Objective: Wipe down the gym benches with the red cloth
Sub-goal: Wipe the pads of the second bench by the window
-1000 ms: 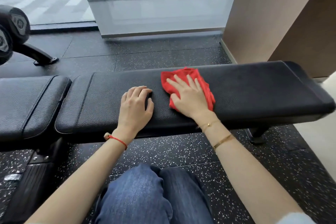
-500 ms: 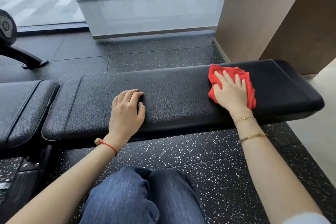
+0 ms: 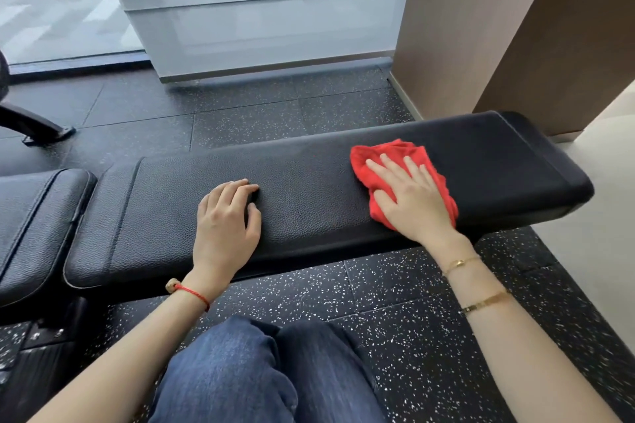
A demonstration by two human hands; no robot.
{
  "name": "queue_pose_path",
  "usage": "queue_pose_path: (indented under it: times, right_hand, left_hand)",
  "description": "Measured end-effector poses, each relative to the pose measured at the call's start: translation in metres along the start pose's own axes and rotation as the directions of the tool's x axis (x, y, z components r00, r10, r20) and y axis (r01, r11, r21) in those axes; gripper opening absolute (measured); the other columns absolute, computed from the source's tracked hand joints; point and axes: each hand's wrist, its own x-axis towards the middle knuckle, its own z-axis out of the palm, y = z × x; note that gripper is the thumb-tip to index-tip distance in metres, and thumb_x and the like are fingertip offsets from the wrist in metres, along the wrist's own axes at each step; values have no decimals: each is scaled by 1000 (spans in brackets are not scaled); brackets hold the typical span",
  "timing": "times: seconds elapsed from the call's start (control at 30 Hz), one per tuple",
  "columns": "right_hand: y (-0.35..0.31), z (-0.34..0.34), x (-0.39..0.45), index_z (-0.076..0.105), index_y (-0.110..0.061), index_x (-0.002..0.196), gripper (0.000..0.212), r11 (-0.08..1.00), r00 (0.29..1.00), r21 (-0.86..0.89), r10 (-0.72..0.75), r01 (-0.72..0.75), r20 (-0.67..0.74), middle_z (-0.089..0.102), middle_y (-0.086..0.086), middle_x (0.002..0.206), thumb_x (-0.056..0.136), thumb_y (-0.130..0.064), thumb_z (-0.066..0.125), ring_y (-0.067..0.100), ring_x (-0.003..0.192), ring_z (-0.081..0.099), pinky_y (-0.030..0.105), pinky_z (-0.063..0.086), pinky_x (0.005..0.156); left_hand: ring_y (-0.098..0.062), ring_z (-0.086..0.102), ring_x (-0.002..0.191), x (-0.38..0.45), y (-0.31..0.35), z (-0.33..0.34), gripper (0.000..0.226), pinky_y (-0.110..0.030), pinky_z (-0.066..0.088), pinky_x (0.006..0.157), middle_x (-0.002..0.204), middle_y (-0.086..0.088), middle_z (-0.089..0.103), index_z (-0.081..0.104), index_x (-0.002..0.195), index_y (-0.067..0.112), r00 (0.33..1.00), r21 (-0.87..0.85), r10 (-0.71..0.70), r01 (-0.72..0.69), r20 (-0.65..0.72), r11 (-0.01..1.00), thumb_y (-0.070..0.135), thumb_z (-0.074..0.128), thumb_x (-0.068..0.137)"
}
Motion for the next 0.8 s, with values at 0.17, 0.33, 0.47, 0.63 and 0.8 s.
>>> queue_pose_path:
  times: [0.17, 0.33, 0.47, 0.63, 0.8]
  right_hand:
    - [30, -10, 34, 25, -44, 150, 55, 978, 979, -37, 204, -204, 0, 18, -10, 163, 97, -37, 37, 31, 150, 14, 45, 2, 123]
    - [-2, -5, 72, 23, -42, 152, 56, 968, 968, -37, 250, -249, 31, 14, -8, 164, 97, -40, 35, 36, 150, 8, 49, -3, 122]
    - [-57, 8, 74, 24, -44, 151, 57, 997, 994, -8, 81, -81, 75, 14, -9, 163, 95, -40, 35, 35, 150, 8, 48, -4, 122]
    - [-103, 22, 42, 27, -44, 150, 58, 983, 979, 39, -184, 181, 92, 18, -11, 162, 94, -38, 43, 31, 151, 9, 47, -2, 123]
    - [-76, 20, 8, 26, -45, 150, 58, 968, 966, 33, -251, 249, 66, 19, -15, 161, 95, -39, 43, 25, 151, 9, 39, -2, 124]
  left_hand:
    - [-27, 51, 125, 1, 5, 3, 36, -43, 36, 111, 129, -6, 62, 64, 121, 11, 1000, 30, 7, -7, -3, 1000, 23, 44, 93]
    - [-28, 54, 122, 4, 9, 2, 34, -44, 38, 108, 126, -6, 64, 65, 118, 11, 1000, 51, 10, -9, -22, 999, 21, 45, 92]
    - [-29, 55, 121, 4, 10, 1, 35, -44, 39, 107, 124, -7, 65, 62, 120, 11, 1000, 34, -3, 3, -25, 999, 22, 44, 92]
    - [-30, 55, 117, 3, 9, -3, 31, -44, 41, 103, 117, -8, 65, 61, 117, 10, 998, 1, -55, 55, -34, 998, 18, 48, 90]
    - [-29, 55, 117, 0, 0, -15, 25, -43, 42, 102, 115, -6, 65, 63, 113, 10, 996, -41, -71, 69, -57, 997, 6, 57, 89]
